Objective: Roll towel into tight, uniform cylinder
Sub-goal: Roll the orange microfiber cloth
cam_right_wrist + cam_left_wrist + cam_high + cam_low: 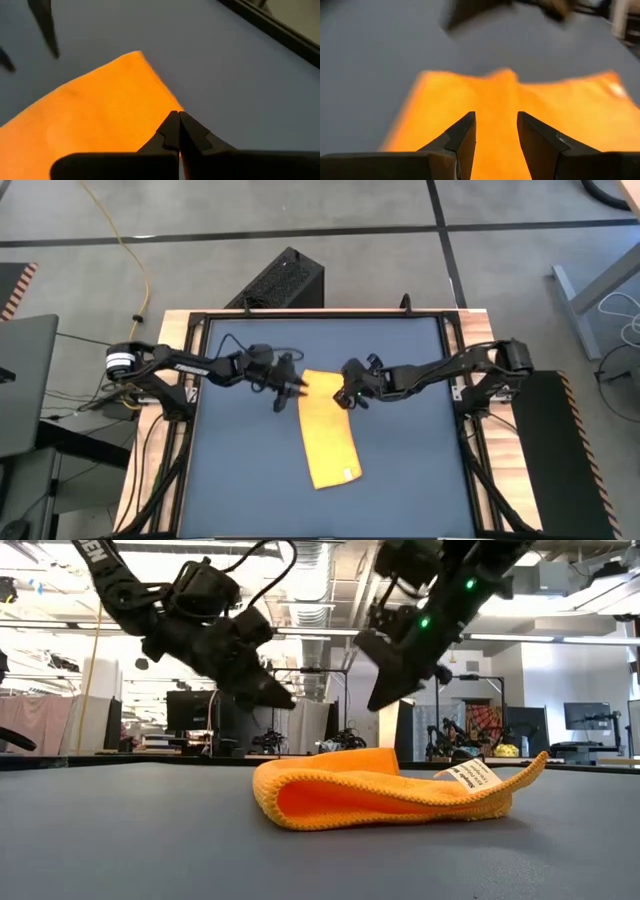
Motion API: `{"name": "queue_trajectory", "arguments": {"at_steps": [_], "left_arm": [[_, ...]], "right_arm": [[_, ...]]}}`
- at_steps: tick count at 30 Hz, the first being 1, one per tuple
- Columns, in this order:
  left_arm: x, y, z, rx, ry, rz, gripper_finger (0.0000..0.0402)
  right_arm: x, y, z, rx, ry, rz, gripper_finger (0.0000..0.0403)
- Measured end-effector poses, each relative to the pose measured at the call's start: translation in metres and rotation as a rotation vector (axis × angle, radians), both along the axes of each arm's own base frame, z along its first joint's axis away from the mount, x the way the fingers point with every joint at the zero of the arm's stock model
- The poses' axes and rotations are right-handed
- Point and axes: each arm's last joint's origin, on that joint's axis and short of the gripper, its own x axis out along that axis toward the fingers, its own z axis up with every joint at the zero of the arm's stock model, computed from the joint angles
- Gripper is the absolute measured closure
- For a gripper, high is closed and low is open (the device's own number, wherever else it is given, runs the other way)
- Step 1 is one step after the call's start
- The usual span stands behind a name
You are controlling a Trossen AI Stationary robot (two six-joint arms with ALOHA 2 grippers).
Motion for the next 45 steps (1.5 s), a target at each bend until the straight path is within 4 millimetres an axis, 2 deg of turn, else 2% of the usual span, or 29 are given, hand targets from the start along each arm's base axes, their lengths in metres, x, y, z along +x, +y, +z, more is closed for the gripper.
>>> {"name": "queue_trajectory", "arguments": {"at_steps": [3,7,12,15,19,23,28,32,39,45], "left_arm": [[-0.004,-0.024,-0.013,-0.004,0.036,-0.070,0.0269],[-0.002,-0.053,-0.015,0.057,0.028,-0.119,0.0269],[0.001,-0.084,-0.020,0.155,0.019,-0.150,0.0269],[0.002,-0.089,-0.029,0.212,0.044,-0.137,0.0269],[0.005,-0.082,-0.026,0.209,0.002,-0.127,0.0269],[0.006,-0.068,-0.025,0.185,-0.005,-0.091,0.0269],[0.008,-0.050,-0.042,0.183,0.063,-0.035,0.0269],[0.013,-0.034,-0.058,0.171,0.106,0.019,0.0269],[0.023,-0.011,-0.079,0.079,0.146,0.064,0.0269],[0.023,0.000,-0.073,0.045,0.123,0.074,0.0269]], "right_arm": [[-0.001,0.012,0.001,0.003,0.005,0.050,0.0382],[0.001,0.035,-0.003,0.012,0.001,0.123,0.0382],[0.003,0.071,-0.024,0.056,0.024,0.192,0.0382],[0.005,0.095,-0.038,0.090,0.016,0.245,0.0382],[0.005,0.124,-0.056,0.126,0.001,0.301,0.0382],[-0.002,0.143,-0.062,0.181,-0.003,0.311,0.0382],[-0.009,0.157,-0.062,0.213,-0.015,0.324,0.0382],[-0.011,0.160,-0.062,0.196,-0.020,0.322,0.0382],[-0.006,0.147,-0.063,0.176,-0.016,0.256,0.0382],[-0.011,0.146,-0.069,0.235,-0.041,0.194,0.0382]]}}
